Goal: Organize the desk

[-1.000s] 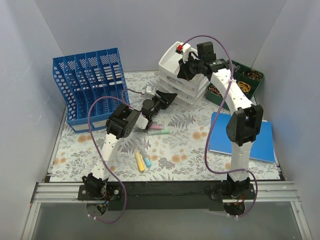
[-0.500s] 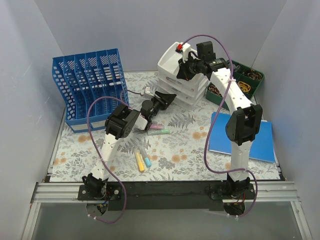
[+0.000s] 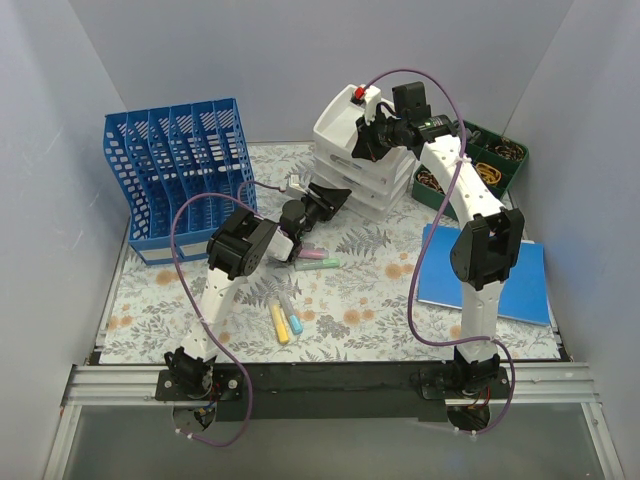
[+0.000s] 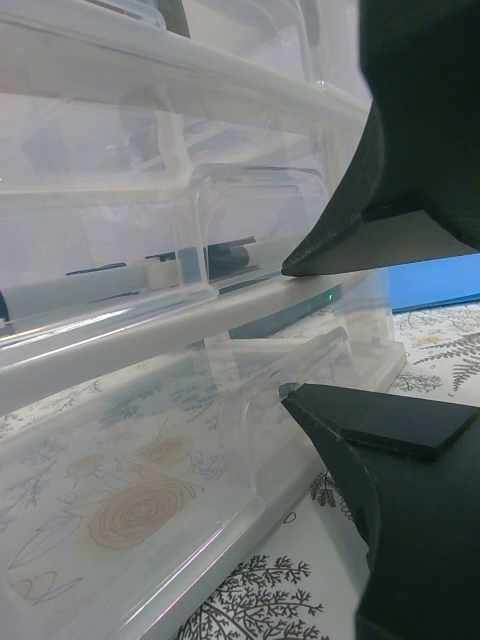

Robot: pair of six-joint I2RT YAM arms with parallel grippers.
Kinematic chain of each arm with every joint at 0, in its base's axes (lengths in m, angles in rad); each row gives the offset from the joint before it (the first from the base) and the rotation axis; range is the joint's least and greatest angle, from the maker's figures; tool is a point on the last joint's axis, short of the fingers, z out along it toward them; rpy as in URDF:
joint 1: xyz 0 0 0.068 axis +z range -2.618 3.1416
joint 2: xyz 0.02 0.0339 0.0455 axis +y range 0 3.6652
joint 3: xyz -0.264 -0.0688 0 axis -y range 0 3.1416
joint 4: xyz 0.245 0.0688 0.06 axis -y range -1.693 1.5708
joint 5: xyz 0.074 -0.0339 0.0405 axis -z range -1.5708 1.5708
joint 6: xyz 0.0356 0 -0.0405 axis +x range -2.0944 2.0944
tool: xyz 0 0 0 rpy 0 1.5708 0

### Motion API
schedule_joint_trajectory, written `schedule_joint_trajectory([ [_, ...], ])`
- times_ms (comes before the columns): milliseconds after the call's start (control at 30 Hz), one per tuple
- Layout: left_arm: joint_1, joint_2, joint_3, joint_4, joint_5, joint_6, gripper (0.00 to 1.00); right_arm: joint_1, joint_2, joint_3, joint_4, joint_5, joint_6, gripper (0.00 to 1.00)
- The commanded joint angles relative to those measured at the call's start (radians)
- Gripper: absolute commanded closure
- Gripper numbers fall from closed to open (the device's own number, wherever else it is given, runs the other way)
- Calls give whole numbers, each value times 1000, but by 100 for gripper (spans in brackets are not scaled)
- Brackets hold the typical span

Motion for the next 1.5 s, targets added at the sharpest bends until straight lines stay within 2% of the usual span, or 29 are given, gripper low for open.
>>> schedule_joint_trajectory([
  [0,8,-122,-13,236,32,17,56,-49,73,1,-30,164,-38,99],
  [233,9,-133,-26,255,32,11,51,-52,77,0,-32,164,-38,99],
  [867,11,-191,-93,303,38,6,52,-59,88,9,-33,170,-38,99],
  [1467,11,-328,-325,395,53,12,52,-59,84,4,-36,168,-41,99],
])
